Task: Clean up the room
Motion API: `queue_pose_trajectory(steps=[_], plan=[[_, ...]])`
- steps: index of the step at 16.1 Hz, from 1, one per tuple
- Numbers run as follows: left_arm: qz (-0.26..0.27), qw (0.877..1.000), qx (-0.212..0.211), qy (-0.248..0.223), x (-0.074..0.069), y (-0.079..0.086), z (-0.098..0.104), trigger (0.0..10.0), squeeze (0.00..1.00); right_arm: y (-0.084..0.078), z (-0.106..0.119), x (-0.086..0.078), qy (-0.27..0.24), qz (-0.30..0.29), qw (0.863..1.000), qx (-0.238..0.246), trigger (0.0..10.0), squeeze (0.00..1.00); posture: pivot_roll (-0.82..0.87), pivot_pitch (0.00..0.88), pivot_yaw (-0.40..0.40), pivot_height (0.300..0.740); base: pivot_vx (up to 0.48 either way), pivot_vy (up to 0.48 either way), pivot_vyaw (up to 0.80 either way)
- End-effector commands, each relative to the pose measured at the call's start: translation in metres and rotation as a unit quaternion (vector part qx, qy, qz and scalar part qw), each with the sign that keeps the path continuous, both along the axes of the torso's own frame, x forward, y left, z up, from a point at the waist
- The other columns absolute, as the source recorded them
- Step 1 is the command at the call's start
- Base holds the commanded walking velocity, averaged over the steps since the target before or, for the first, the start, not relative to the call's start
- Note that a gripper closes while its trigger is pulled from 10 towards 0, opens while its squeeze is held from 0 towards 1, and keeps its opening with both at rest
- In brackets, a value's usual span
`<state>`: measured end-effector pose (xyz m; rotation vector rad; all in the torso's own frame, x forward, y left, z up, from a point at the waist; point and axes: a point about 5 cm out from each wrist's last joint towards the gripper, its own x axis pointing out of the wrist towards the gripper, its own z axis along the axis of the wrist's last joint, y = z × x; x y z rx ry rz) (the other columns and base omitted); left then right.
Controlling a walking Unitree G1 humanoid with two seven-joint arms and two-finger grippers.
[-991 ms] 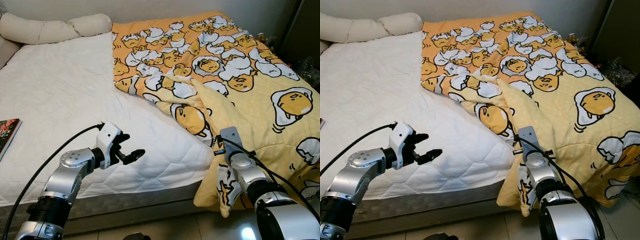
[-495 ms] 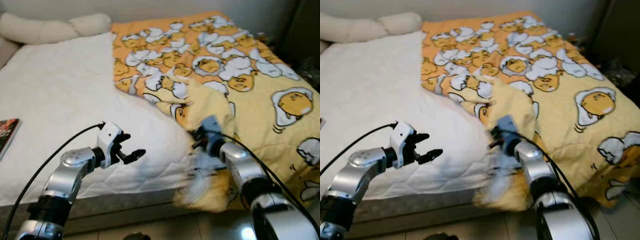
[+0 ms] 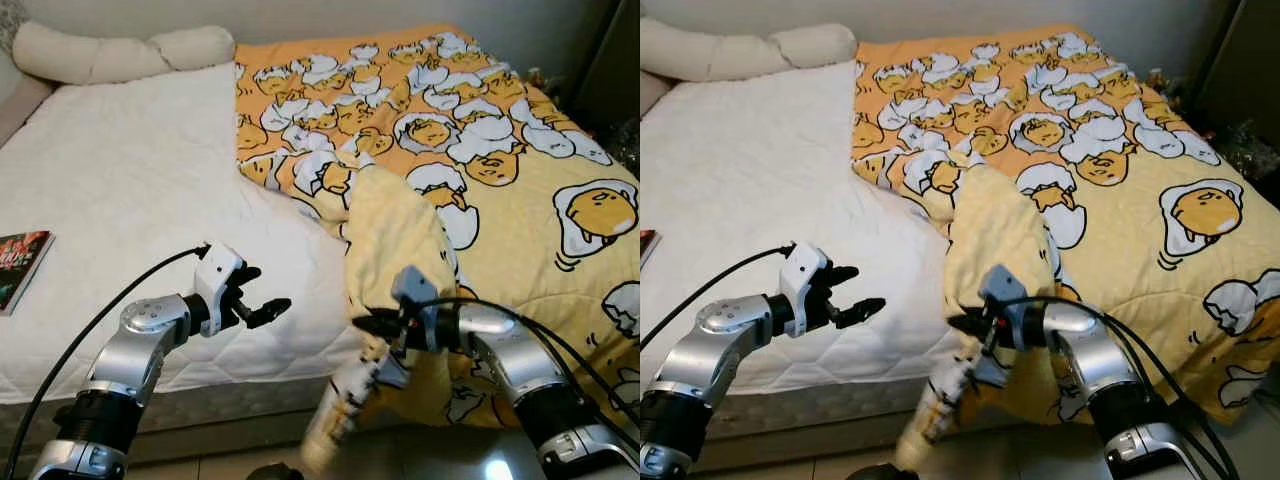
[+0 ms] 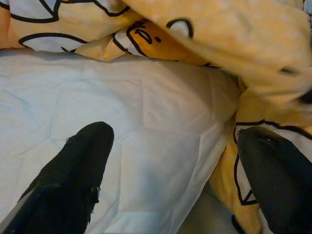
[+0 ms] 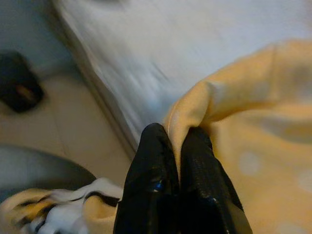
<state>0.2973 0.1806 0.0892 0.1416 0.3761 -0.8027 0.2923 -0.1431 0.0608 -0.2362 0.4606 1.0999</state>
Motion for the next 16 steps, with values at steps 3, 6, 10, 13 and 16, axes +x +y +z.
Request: queue_pose_trajectory(steps=[3,6,10,13,16], plan=[[0.001,1.000,0.009,-0.003,0.002,0.004,0.003,10.0,0.00,-0.003,0.006,0.011,0.015,-0.053,0.998,0.008,10.0,1.00,0.00,0.000,0.131,0.740,0.000,0.000,0.00],[0.002,1.000,0.009,-0.004,0.002,0.003,0.004,10.0,0.00,-0.004,0.010,0.011,0.022,-0.061,0.998,0.017,10.0,1.00,0.00,0.000,0.130,0.740,0.000,0.000,0.00],[0.004,1.000,0.010,-0.006,0.003,0.004,0.004,10.0,0.00,-0.002,0.028,0.017,0.001,-0.081,0.992,0.094,10.0,1.00,0.00,0.000,0.130,0.740,0.000,0.000,0.00],[0.007,1.000,0.008,-0.014,0.004,0.003,0.005,10.0,0.00,0.004,0.051,0.025,-0.044,-0.104,0.980,0.167,10.0,1.00,0.00,0.000,0.128,0.740,0.000,0.000,0.00],[0.085,0.993,-0.005,-0.083,0.024,0.004,0.025,10.0,0.00,-0.004,0.052,0.049,-0.096,-0.298,0.934,0.171,10.0,1.00,0.00,0.000,0.130,0.740,0.000,0.000,0.00]])
